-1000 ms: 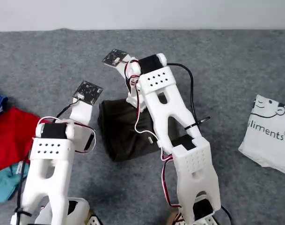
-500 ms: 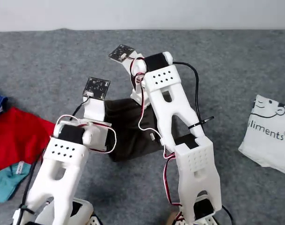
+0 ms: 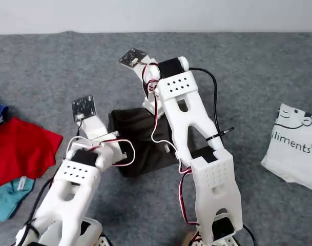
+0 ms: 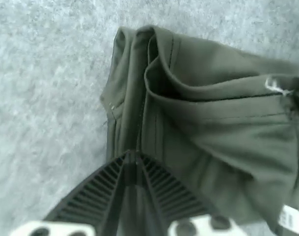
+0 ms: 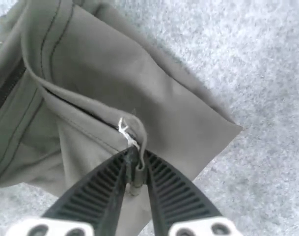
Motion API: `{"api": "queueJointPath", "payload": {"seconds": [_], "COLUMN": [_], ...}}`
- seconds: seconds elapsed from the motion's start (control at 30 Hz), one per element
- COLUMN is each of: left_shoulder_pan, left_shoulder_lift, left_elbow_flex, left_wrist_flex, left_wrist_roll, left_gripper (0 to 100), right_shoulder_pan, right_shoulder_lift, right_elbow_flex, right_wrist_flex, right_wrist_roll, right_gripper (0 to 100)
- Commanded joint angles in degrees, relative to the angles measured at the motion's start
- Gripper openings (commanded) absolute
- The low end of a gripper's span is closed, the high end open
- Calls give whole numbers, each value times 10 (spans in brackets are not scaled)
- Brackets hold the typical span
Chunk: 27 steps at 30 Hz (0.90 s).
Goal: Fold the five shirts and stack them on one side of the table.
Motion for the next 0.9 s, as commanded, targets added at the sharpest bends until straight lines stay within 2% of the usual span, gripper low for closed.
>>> {"api": "queueJointPath", "payload": {"seconds": [0.0,0.17,0.4,0.6,0.87], "left_shoulder_pan": [4,10,67,73,69], "left_shoulder_lift": [-11,-11,-7,109,229], "left_elbow_flex": [14,16,18,-5,-141], "left_wrist_flex": [-50,-49,-63,-110,18], "left_wrist_roll": [9,10,39,39,39], "left_gripper": [6,6,6,6,6], "right_shoulder_pan": [8,4,4,4,4], "right_shoulder_lift": [-48,-48,-44,-44,-44], "right_elbow_flex": [-30,-42,-83,-81,-81], "right_wrist_flex": [-15,-18,-15,-15,-15], "right_wrist_roll": [-11,-26,-26,-26,-25], "right_gripper": [10,10,10,10,10]}}
